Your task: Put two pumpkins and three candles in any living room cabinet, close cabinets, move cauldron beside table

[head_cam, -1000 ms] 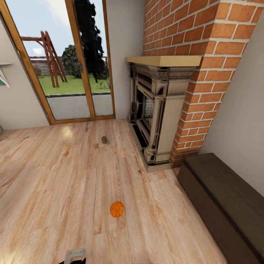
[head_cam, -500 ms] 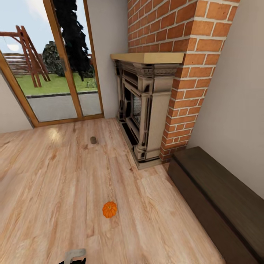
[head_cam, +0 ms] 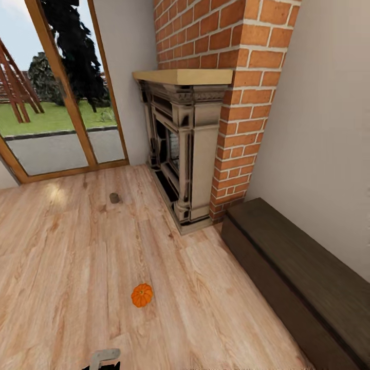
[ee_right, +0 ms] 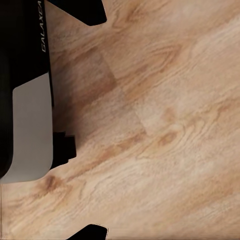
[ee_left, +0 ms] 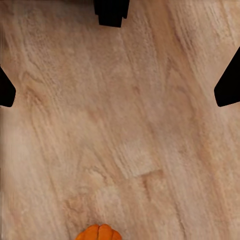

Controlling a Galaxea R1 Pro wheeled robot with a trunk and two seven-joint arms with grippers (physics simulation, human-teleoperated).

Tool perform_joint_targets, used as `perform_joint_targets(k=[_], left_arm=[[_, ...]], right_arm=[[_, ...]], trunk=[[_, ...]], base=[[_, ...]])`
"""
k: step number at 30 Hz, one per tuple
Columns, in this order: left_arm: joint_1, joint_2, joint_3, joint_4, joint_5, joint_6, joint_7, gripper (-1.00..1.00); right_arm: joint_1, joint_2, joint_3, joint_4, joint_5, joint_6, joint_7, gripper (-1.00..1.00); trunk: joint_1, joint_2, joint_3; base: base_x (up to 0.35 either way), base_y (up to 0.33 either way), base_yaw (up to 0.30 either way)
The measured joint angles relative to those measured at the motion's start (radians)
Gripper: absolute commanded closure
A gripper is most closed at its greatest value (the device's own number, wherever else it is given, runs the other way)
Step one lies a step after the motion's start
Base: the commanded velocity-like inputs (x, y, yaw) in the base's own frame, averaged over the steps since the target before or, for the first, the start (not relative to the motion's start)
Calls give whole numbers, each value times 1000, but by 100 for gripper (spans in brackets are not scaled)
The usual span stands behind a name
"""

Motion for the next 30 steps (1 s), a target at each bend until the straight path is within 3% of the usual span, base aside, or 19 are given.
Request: perform_joint_targets(k=[30], left_arm=[[0, 0, 0, 0, 0, 0, 0, -100]], right_arm=[[0, 0, -2, 1, -1, 0, 0, -100]], trunk=[[0, 0, -32]], base=[[-45, 25, -220]])
